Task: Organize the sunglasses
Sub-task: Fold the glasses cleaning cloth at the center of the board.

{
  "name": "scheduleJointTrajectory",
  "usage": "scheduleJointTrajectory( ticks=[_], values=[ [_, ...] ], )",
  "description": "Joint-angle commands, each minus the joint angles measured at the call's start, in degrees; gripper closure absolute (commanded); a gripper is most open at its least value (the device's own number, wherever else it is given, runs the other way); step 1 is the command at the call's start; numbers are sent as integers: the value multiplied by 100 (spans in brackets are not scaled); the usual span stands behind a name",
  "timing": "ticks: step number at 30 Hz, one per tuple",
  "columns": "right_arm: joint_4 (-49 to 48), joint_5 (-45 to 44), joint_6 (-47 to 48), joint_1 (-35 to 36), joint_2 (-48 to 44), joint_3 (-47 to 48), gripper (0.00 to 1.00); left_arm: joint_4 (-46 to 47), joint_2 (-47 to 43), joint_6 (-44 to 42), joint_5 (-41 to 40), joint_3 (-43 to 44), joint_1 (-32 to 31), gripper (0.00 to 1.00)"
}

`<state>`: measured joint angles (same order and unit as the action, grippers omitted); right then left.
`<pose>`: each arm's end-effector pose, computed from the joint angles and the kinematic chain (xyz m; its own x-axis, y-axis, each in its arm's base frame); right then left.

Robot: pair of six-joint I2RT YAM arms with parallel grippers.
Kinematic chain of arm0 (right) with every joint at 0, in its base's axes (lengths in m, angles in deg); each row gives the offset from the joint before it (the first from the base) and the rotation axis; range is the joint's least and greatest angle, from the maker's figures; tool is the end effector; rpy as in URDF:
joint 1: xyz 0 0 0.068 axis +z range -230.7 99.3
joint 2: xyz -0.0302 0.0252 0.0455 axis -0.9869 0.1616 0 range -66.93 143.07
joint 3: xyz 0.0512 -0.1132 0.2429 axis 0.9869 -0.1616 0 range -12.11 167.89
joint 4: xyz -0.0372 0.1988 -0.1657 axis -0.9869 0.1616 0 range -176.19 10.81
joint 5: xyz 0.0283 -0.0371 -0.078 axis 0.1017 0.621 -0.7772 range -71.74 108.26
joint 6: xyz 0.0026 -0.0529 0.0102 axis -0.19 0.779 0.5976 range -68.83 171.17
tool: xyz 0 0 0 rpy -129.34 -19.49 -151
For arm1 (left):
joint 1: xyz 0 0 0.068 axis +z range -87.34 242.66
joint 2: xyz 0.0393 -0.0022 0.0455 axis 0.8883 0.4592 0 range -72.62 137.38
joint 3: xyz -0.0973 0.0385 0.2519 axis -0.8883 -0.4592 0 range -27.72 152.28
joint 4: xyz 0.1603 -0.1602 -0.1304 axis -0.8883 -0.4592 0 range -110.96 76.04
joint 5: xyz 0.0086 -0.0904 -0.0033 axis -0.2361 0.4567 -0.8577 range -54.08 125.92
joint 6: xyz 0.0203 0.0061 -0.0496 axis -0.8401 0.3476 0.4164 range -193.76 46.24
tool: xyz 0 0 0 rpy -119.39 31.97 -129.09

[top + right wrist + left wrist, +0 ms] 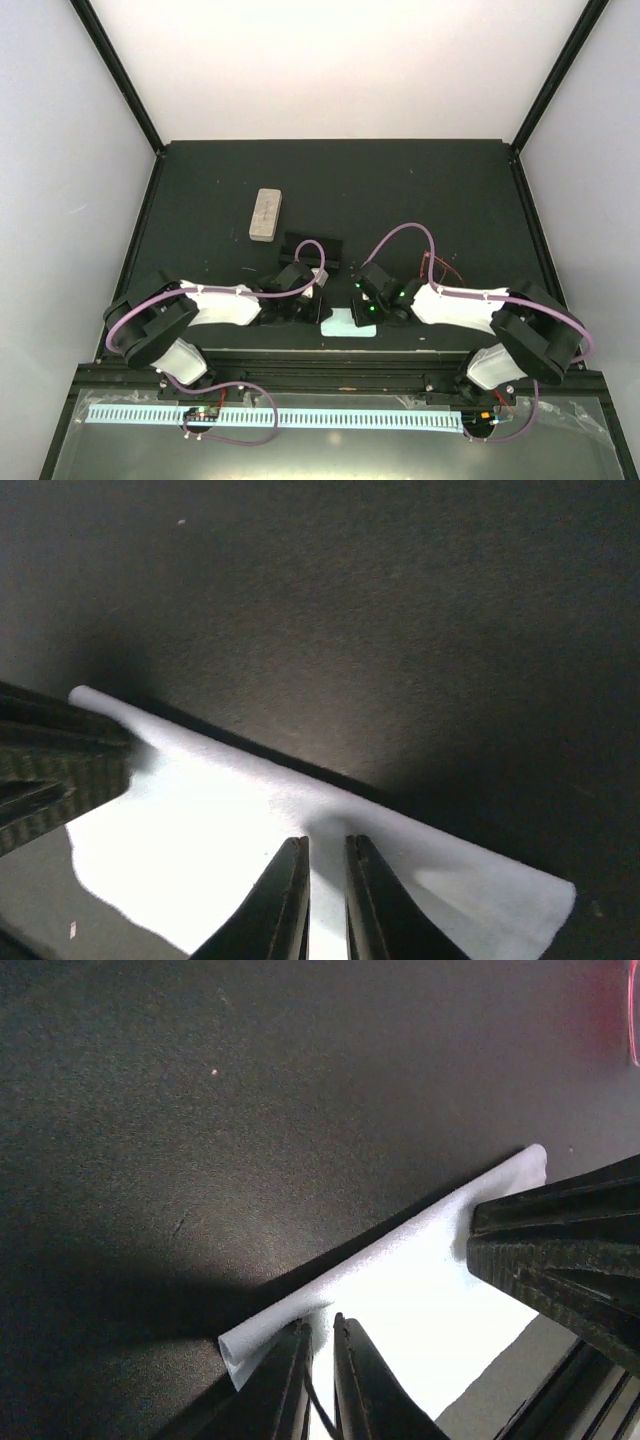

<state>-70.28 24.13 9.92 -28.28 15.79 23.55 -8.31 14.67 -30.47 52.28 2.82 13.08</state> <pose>0.1478 0.1980 0.1394 -0.9469 -0.1549 -0.2817 -0.2558 0.8939 0.3682 0.1609 -0.2043 0.1211 -0.9468 0.0971 -0.3068 0.2693 0.7610 -0.5902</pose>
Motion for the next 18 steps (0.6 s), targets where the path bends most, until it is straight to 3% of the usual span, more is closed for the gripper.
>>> scheduleJointTrajectory(
  ticks=[1,8,11,18],
  values=[
    [6,-753,-146,37,64,-6,86,-446,94,268,-789,21,-34,94],
    [974,-2530,-606,40,-321,-341,77,-1102,-358,345,-1301,-225,-43,91],
    [1480,-2844,-662,65,-616,-297,75,-1221,-588,206,-1189,-185,-49,87],
    [2222,-2952,-747,420,-1213,36,57,-1861,-1435,271,-1414,41,-201,62]
  ],
)
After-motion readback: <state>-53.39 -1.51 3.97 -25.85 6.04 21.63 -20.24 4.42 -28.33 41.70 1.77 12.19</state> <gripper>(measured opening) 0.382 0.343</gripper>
